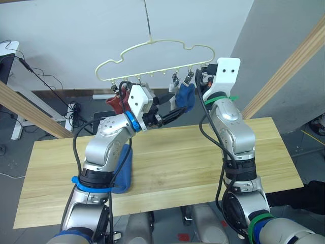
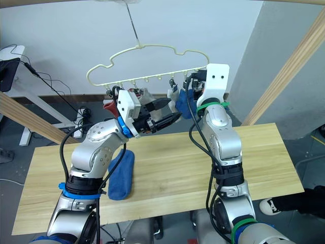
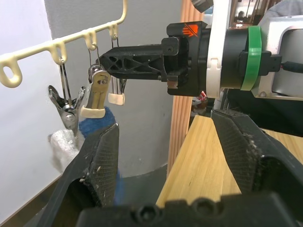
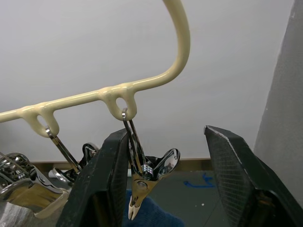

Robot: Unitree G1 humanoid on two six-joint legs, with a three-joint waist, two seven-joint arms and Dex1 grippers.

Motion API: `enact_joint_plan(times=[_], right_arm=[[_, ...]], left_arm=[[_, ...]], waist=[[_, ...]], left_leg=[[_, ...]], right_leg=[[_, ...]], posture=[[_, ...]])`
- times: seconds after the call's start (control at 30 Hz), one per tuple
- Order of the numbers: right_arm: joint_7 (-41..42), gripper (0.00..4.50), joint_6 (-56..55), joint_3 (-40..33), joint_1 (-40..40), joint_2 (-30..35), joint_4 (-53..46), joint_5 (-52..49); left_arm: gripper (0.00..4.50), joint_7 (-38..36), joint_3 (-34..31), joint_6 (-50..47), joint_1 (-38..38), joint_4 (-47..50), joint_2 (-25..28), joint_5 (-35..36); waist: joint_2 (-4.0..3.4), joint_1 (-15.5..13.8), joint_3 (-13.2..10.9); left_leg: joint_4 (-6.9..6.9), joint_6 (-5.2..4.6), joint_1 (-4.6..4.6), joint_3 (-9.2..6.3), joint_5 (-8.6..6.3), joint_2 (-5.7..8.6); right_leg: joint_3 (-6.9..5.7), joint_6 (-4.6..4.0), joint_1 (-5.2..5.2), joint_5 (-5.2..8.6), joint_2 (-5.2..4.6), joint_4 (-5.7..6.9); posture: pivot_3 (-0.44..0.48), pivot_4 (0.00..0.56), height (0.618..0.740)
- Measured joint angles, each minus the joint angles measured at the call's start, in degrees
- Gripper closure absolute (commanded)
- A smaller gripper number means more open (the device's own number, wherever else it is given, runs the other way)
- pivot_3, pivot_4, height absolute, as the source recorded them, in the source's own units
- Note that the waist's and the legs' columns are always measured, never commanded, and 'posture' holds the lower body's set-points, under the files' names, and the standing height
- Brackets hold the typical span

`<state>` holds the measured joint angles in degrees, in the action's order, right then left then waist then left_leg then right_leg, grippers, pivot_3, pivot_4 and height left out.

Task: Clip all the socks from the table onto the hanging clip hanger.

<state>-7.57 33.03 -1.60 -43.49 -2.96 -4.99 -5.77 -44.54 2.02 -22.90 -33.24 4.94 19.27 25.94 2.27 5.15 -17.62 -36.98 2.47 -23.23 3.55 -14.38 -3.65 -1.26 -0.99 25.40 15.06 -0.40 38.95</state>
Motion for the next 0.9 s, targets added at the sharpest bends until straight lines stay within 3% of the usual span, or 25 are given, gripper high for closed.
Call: enact_joint_plan(times=[0.9], right_arm=[[2.32,1.94,3.11,-1.52,-0.28,-2.38,-1.17,-2.17]], left_arm=[[1.04,0.00,0.13,0.87,0.25,-0.12,-0.40,-0.59]], waist=[[0.00,0.02,0.00]], left_leg=[[0.00,-0.01,-0.01,-0.01,-0.01,0.00]], right_leg=[[0.00,0.00,0.00,0.00,0.00,0.00]], posture=[[-0.193,0.291,0.740]])
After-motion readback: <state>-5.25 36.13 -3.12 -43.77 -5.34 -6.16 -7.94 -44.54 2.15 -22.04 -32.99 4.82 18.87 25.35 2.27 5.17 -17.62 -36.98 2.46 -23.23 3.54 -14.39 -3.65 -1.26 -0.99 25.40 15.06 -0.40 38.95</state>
